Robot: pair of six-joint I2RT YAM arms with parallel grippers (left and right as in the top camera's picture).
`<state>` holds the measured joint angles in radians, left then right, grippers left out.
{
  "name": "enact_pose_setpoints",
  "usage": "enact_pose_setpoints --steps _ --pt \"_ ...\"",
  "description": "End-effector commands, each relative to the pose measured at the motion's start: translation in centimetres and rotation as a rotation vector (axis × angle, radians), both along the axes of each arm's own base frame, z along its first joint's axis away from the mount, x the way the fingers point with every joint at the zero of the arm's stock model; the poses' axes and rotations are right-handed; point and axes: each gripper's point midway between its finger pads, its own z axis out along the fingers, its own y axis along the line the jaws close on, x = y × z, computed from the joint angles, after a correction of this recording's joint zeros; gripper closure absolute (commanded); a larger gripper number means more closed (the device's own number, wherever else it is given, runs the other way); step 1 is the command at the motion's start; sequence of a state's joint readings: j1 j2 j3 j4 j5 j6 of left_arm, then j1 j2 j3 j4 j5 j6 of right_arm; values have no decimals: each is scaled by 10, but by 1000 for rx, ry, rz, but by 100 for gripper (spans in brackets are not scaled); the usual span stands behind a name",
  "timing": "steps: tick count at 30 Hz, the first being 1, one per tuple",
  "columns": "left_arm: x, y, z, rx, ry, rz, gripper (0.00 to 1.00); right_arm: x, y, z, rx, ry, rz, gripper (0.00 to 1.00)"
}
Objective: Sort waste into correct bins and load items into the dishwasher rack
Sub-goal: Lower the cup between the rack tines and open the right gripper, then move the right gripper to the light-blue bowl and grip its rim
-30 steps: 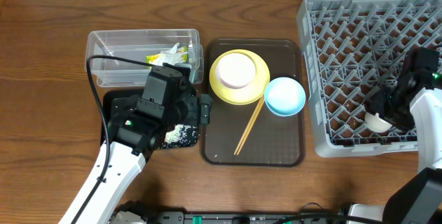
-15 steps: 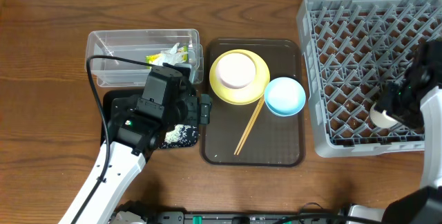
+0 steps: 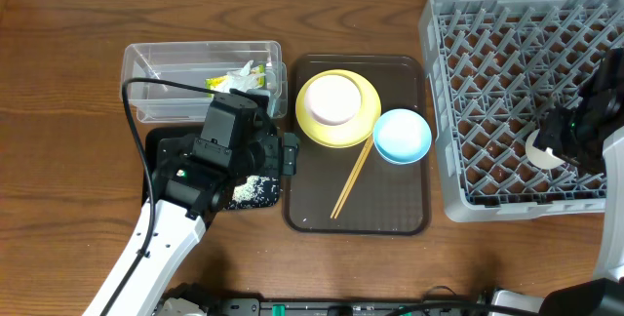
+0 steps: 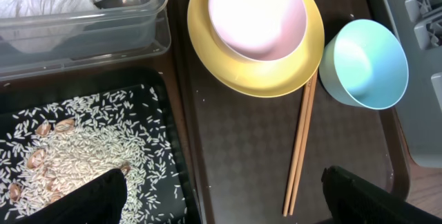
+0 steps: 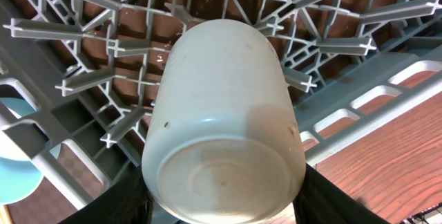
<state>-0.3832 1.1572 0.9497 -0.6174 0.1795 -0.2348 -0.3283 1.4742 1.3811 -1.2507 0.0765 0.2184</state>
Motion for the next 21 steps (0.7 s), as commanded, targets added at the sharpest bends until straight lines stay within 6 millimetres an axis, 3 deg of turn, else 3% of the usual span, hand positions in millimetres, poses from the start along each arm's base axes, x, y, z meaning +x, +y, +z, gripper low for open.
enact_pose_setpoints --steps 1,12,14,17,21 --pt "2 2 4 11 -20 -2 8 3 -4 4 -7 -25 4 42" --pt "2 2 4 11 -20 -2 8 1 -3 -37 2 -9 -4 41" --pt "2 2 4 11 -20 -2 8 1 -2 -45 9 -7 -2 32" --pt "2 2 4 11 -20 -2 8 6 5 -50 47 -33 9 8" --pt "-1 3 2 17 -7 -2 7 17 11 -40 84 -87 24 5"
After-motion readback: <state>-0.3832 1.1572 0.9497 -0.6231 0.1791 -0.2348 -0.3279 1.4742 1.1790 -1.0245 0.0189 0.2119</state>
